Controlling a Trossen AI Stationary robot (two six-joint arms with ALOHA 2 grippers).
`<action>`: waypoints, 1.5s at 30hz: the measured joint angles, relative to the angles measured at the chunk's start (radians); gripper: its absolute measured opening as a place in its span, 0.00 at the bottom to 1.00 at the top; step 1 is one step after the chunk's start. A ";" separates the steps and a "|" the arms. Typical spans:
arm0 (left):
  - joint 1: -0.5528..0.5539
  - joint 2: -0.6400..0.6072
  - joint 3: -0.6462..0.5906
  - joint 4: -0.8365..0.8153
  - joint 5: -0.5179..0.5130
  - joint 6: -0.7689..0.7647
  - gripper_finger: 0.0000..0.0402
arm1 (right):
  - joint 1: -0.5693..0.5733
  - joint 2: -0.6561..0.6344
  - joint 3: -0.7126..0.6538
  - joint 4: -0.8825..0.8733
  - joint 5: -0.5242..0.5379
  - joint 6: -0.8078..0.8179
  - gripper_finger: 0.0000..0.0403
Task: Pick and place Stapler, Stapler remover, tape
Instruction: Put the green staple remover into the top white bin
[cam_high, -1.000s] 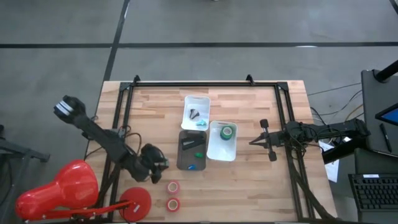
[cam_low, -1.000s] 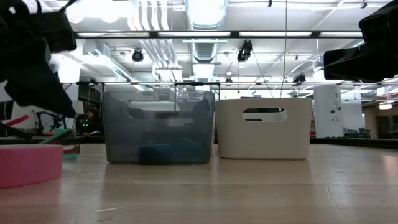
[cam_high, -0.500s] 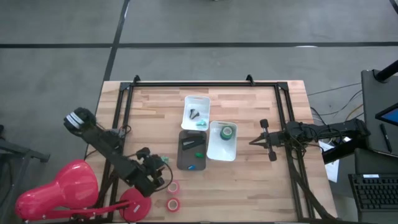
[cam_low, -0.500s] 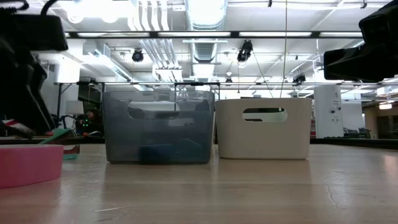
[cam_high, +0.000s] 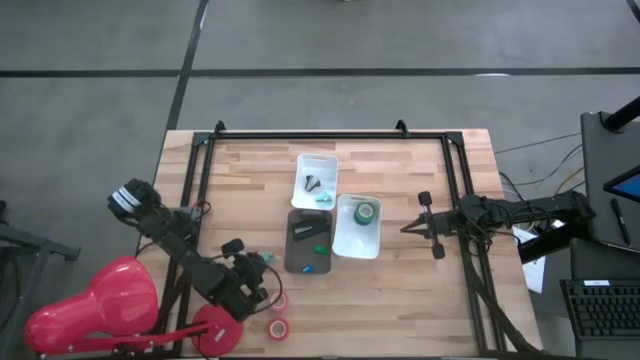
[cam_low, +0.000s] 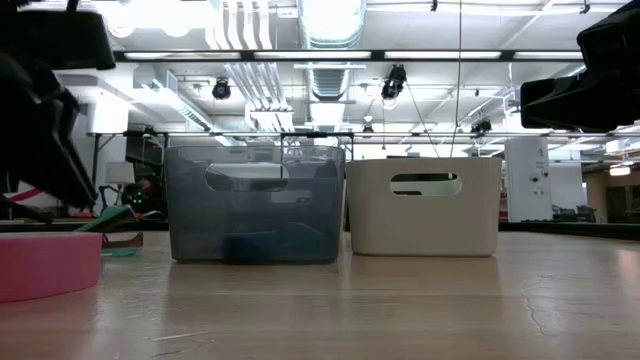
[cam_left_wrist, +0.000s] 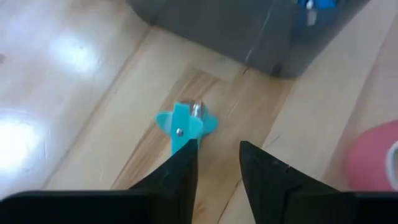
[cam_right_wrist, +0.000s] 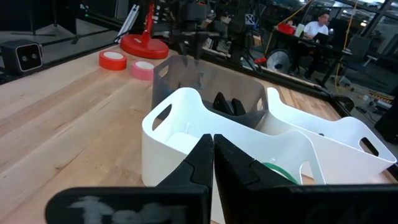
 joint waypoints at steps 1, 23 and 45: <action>0.000 0.000 0.005 -0.001 -0.008 0.002 0.29 | 0.000 0.000 0.000 0.000 0.000 0.000 0.02; 0.022 0.097 -0.004 -0.008 -0.115 0.009 0.26 | 0.000 0.000 0.000 0.000 0.000 0.001 0.02; 0.043 0.094 -0.003 -0.070 -0.111 0.002 0.02 | 0.000 0.000 0.000 0.000 0.000 0.002 0.02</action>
